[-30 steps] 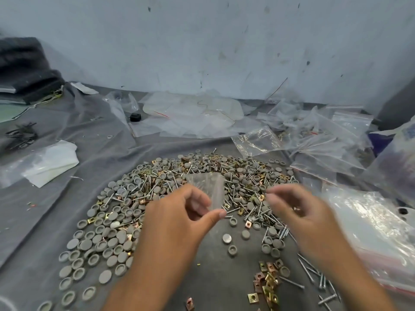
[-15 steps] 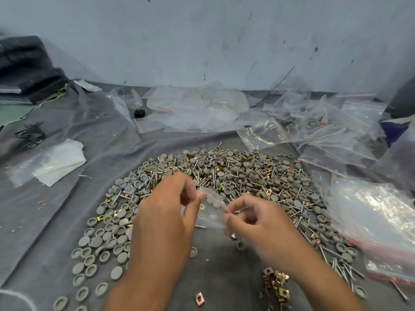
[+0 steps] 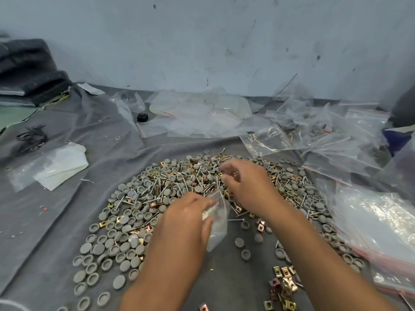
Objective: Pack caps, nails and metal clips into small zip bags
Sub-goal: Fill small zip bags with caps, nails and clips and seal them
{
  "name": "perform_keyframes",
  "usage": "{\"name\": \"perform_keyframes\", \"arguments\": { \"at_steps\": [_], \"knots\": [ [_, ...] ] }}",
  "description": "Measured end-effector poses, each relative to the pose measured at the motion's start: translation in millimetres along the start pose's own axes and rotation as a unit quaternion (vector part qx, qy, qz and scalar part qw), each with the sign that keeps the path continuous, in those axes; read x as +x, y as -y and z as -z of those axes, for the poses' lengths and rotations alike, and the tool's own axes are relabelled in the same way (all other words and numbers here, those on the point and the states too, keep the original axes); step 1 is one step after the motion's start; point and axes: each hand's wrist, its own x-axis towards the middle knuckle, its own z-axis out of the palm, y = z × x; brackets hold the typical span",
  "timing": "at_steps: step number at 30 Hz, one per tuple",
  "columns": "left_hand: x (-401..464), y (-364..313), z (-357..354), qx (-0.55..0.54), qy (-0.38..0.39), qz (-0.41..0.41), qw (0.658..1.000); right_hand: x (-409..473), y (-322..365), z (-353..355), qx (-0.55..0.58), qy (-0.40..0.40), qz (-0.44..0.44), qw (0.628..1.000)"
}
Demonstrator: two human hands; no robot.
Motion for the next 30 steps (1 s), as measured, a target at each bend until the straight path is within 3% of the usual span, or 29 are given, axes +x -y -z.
{"name": "perform_keyframes", "arguments": {
  "at_steps": [3,5,8,23,30],
  "knots": [
    [-1,-3,-6,-0.041,0.029,0.002,0.999,35,10,-9,-0.161,0.113,0.016,0.980],
    [-2,-5,-7,-0.073,0.045,0.019,0.996,46,14,-10,-0.201,0.183,0.004,0.962],
    [-3,-5,-6,-0.103,0.060,0.033,0.992,48,16,-9,-0.224,0.217,-0.004,0.950],
    [-5,-4,-9,-0.111,0.096,0.032,0.989,12,-10,1,-0.133,0.086,-0.004,0.987],
    [-5,-4,-8,-0.118,0.074,0.050,0.989,-12,-29,18,0.090,-0.006,-0.043,0.995]
  ]
}}
